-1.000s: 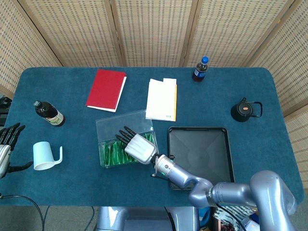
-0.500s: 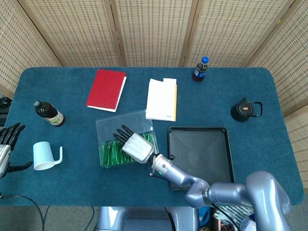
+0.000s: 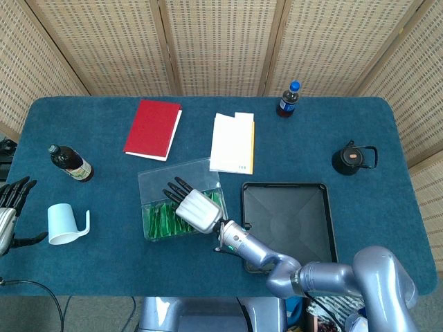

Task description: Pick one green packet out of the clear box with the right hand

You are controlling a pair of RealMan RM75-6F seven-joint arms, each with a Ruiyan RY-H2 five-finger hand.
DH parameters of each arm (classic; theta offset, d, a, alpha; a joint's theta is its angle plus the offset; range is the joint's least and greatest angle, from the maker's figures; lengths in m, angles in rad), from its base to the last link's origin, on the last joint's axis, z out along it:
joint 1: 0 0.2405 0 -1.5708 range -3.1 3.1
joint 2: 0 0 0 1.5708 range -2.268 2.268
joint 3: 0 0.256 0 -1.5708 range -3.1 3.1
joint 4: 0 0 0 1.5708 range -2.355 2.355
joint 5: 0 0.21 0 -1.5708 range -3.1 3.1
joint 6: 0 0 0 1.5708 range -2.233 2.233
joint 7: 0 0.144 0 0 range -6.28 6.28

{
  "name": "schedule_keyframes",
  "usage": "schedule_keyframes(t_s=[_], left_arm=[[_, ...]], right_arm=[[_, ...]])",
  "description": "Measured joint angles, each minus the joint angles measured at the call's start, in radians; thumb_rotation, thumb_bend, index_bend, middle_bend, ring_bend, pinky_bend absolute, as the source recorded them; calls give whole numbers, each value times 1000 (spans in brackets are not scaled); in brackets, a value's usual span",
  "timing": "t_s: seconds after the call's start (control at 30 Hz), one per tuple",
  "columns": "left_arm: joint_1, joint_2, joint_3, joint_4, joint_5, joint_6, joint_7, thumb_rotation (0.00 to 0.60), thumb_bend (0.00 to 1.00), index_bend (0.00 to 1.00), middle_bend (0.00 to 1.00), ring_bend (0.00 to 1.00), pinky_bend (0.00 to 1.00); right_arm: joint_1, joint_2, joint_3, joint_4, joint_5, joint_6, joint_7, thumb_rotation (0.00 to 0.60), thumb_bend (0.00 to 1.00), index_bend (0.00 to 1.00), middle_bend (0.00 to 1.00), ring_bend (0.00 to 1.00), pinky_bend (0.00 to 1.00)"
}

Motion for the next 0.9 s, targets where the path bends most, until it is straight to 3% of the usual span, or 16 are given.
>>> schedule_keyframes(t_s=[0.9], left_arm=[[0,2,-1,2,-1,1,-8,600,72,0,0,0,0]], right_arm=[[17,-43,32,16,-8,9,16,600,461,555,182,0,0]])
